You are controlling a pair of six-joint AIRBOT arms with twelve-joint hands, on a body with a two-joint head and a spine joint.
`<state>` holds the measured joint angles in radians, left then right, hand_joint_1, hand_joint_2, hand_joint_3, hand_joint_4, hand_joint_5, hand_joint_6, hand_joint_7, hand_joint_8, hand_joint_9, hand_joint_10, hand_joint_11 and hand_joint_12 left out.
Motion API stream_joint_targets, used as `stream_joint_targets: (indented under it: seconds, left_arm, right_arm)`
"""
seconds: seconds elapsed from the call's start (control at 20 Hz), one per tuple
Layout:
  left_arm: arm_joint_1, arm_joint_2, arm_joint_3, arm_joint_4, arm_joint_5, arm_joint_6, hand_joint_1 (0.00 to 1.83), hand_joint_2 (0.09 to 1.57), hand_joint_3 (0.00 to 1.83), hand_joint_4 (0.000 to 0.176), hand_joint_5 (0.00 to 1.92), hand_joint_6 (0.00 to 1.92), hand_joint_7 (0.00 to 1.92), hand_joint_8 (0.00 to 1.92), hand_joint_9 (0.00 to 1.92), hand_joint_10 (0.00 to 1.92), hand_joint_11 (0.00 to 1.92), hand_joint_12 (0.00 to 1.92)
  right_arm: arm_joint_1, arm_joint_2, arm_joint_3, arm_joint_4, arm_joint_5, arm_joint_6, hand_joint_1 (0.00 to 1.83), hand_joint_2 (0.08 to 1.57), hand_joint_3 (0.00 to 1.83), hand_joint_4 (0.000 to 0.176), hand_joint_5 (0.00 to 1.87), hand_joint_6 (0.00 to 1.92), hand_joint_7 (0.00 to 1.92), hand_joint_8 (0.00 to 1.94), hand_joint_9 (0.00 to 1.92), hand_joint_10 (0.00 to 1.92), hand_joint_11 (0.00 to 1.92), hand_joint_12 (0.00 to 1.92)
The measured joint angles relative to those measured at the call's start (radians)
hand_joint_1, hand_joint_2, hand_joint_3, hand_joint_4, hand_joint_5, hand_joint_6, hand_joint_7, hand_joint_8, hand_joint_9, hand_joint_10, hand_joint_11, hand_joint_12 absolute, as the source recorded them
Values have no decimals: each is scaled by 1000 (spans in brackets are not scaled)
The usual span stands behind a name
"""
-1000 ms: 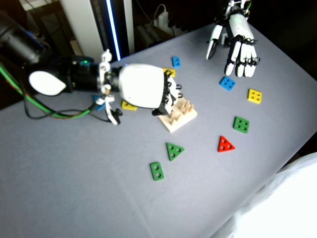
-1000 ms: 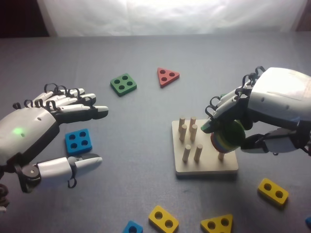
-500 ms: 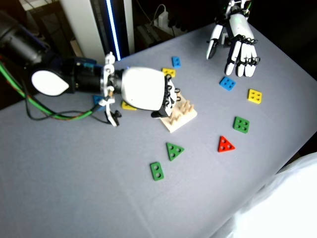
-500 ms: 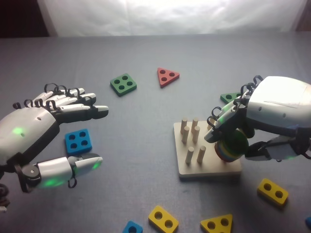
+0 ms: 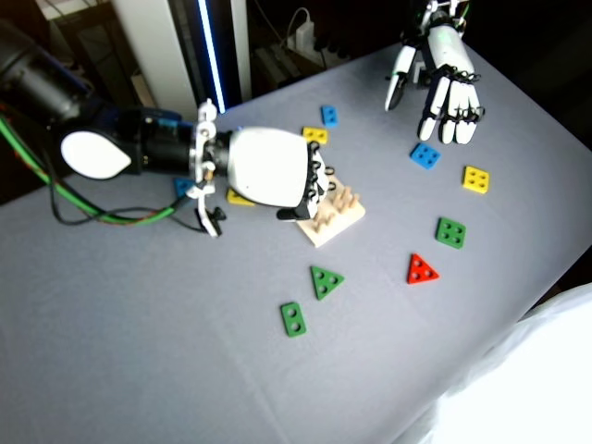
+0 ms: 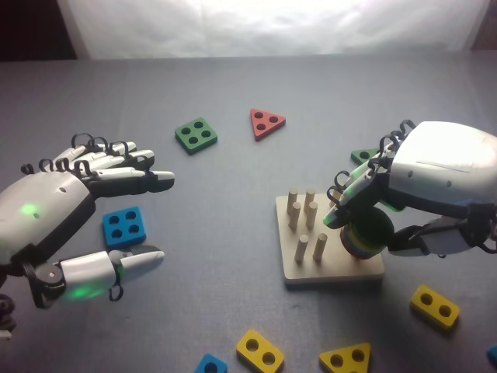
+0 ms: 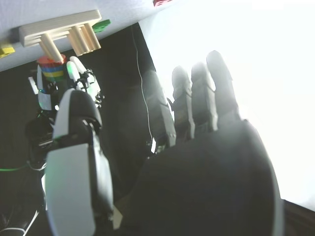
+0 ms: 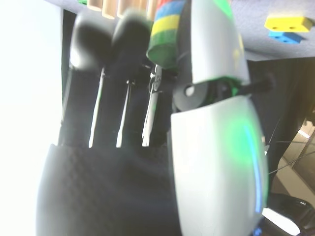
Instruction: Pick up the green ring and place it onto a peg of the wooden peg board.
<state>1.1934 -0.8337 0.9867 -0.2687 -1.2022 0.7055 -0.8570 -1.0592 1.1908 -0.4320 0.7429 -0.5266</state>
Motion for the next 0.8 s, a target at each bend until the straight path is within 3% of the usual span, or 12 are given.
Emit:
stream_joint_targets:
  seconds: [0.05, 0.1, 0.15, 0.2, 0.25, 0.3, 0.35, 0.55, 0.6, 0.7, 0.75, 0.8]
  left_arm:
    - [0, 0, 0, -1, 1, 0, 805, 1102, 1, 41, 576, 1, 332, 4, 189, 4, 0, 484]
    - [0, 0, 0, -1, 0, 0, 796, 1107, 2, 40, 568, 1, 330, 2, 189, 3, 0, 506]
    - [0, 0, 0, -1, 0, 0, 797, 1110, 1, 37, 567, 1, 328, 0, 193, 3, 0, 518]
    - [0, 0, 0, -1, 0, 0, 797, 1110, 1, 37, 567, 1, 328, 0, 193, 3, 0, 518]
    - [0, 0, 0, -1, 0, 0, 763, 1121, 2, 40, 559, 0, 332, 1, 197, 2, 0, 518]
    - [0, 0, 0, -3, 0, 0, 763, 1121, 2, 40, 559, 0, 332, 1, 197, 2, 0, 518]
    - [0, 0, 0, -3, -1, 0, 761, 1122, 1, 39, 562, 1, 339, 4, 202, 4, 0, 522]
    - [0, 0, 0, -3, -2, 0, 777, 1133, 1, 31, 570, 1, 354, 2, 218, 4, 0, 560]
    - [0, 0, 0, -3, -2, 0, 786, 1132, 0, 35, 564, 0, 347, 2, 204, 2, 0, 526]
    - [0, 0, 0, -3, -3, -1, 797, 1127, 0, 27, 573, 2, 352, 2, 208, 3, 0, 536]
    - [0, 0, 0, -4, -6, -3, 785, 1137, 3, 18, 566, 0, 330, 0, 198, 0, 0, 549]
    - [0, 0, -2, -8, -11, -3, 842, 1123, 1, 0, 604, 0, 377, 0, 269, 5, 0, 749]
  right_arm:
    - [0, 0, 0, -3, 0, 0, 1157, 1121, 9, 0, 975, 950, 707, 665, 701, 839, 580, 1265]
    - [0, 0, -1, -7, -1, -1, 1184, 1063, 0, 0, 840, 361, 659, 338, 627, 546, 448, 1067]
    - [0, -2, -2, -5, -11, -3, 1196, 1056, 0, 35, 809, 18, 605, 44, 611, 204, 351, 892]
    - [0, -3, -3, -7, -17, -3, 1196, 1056, 0, 35, 809, 18, 605, 44, 611, 204, 351, 892]
    - [0, -5, -5, -11, -19, -2, 1221, 1053, 2, 54, 751, 0, 511, 1, 567, 71, 270, 810]
    - [0, -6, -7, -16, -18, -1, 1221, 1053, 2, 54, 751, 0, 511, 1, 567, 71, 270, 810]
    - [0, -7, -8, -16, -16, 1, 1234, 1058, 0, 49, 750, 0, 503, 0, 565, 39, 250, 854]
    - [0, 1, -18, -6, 0, 11, 1286, 1066, 0, 71, 676, 0, 452, 1, 526, 0, 126, 1035]
    - [0, 8, -24, -7, 14, 13, 1266, 1073, 0, 93, 640, 0, 455, 3, 509, 1, 65, 1086]
    - [-1, 21, -29, 10, 28, 14, 1240, 1083, 0, 90, 624, 0, 455, 1, 497, 0, 33, 1114]
    - [-6, 35, -35, 30, 46, 14, 1207, 1074, 0, 74, 603, 1, 423, 0, 398, 0, 0, 1015]
    - [-16, 49, -44, 63, 75, 14, 1095, 1097, 5, 54, 598, 0, 427, 1, 367, 0, 0, 894]
